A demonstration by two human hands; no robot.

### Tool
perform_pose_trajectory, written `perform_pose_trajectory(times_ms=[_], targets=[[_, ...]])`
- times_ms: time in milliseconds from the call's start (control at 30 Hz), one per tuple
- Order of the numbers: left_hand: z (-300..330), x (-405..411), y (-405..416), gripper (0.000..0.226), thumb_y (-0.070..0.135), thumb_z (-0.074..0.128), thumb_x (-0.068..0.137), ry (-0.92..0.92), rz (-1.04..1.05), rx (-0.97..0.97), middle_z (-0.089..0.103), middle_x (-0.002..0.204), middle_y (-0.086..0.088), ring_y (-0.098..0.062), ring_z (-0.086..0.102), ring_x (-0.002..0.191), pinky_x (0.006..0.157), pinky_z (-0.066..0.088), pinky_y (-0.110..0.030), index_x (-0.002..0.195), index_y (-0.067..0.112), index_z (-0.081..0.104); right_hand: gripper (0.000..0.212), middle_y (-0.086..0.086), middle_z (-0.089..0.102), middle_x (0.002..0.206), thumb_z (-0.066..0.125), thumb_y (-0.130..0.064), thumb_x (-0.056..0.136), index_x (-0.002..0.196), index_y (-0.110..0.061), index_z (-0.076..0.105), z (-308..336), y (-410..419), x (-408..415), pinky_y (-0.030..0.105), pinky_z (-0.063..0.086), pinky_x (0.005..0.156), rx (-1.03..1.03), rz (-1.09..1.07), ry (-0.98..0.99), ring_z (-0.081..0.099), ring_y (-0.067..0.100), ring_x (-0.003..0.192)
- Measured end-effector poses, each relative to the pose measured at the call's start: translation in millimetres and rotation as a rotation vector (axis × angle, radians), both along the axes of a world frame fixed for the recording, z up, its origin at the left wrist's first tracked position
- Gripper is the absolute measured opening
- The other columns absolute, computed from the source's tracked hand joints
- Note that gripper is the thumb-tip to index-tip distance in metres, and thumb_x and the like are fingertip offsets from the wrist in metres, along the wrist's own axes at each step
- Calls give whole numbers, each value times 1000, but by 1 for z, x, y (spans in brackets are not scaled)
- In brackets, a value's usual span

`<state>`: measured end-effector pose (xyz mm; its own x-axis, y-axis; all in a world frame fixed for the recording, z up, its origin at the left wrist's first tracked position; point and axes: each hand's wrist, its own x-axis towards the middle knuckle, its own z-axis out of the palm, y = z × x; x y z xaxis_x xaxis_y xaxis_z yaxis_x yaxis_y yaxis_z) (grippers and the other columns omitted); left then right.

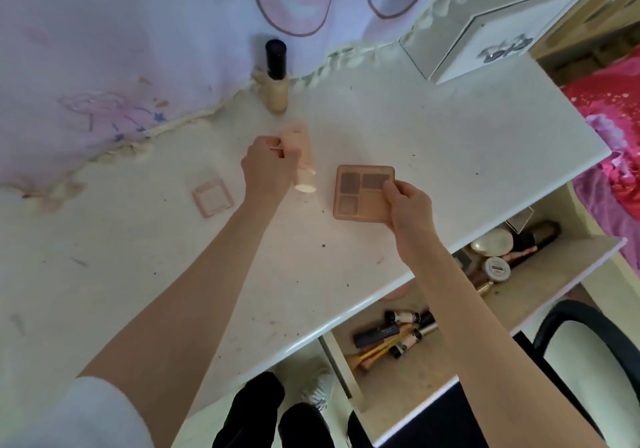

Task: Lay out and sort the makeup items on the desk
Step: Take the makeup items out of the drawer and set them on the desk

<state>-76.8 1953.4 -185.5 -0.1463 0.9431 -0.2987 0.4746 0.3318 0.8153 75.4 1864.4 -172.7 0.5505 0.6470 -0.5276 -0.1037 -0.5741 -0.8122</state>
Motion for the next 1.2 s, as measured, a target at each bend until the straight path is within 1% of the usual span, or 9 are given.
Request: perform_pose_trajectory(times_ms=[167,233,367,500,633,733,833,1067,1200], targets=[[3,-10,9,13,14,57,87,88,-192,115,56,96,-9,-20,52,84,76,36,-17,98,14,64,13,2,63,97,48,-19,96,100,-18,60,-1,1,-11,41,49,96,-30,51,-24,59,21,96],[2,-27,-1,24,12,56,88,145,-263,200,50,111,-8,-17,52,92,81,33,-12,111,11,61,14,2,65,99,49,-19,95,102,-19,61,-1,-3,-18,38,50,93,-42,93,-15,60,20,97],[-5,-82,-28,30,16,57,88,377,-378,369,51,120,-12,-28,44,114,98,36,-35,117,9,56,20,0,64,99,54,-23,93,112,-17,57,-3,-14,-44,28,51,79,-64,216,4,61,14,87],[-22,-139,-47,40,26,43,95,567,-389,297,42,139,-14,-33,30,134,110,21,-47,131,9,47,18,-1,66,98,57,-21,91,107,-17,62,-9,-21,-82,24,51,78,-30,382,-119,62,14,91],[-37,-172,-62,50,34,24,98,751,-429,171,23,153,-13,-33,14,142,114,6,-52,143,15,32,29,-6,58,105,56,-18,91,120,-14,59,-12,-24,-114,3,41,72,44,514,-325,54,5,91],[-44,-176,-66,58,39,13,93,844,-461,162,23,153,-11,-33,17,141,114,9,-51,145,18,29,34,0,54,115,58,-12,89,123,-11,55,-10,-32,-127,14,43,84,98,577,-393,51,8,95],[-45,-174,-66,59,40,11,93,861,-445,148,21,154,-10,-31,15,142,115,7,-49,146,20,26,40,2,51,124,61,-10,86,126,-11,52,-14,-41,-132,5,33,85,161,699,-504,50,10,101],[-46,-175,-67,50,34,16,100,869,-467,150,10,157,-8,-28,5,144,116,0,-47,148,21,16,59,10,36,148,39,-40,91,142,-9,37,-31,-60,-134,33,22,112,206,979,-794,35,25,136],[-35,-172,-67,49,27,25,100,749,-448,136,9,157,-9,-26,4,144,116,1,-46,147,17,19,64,8,23,154,28,-46,91,147,-15,22,-34,-73,-125,32,6,117,193,1015,-777,19,21,143]])
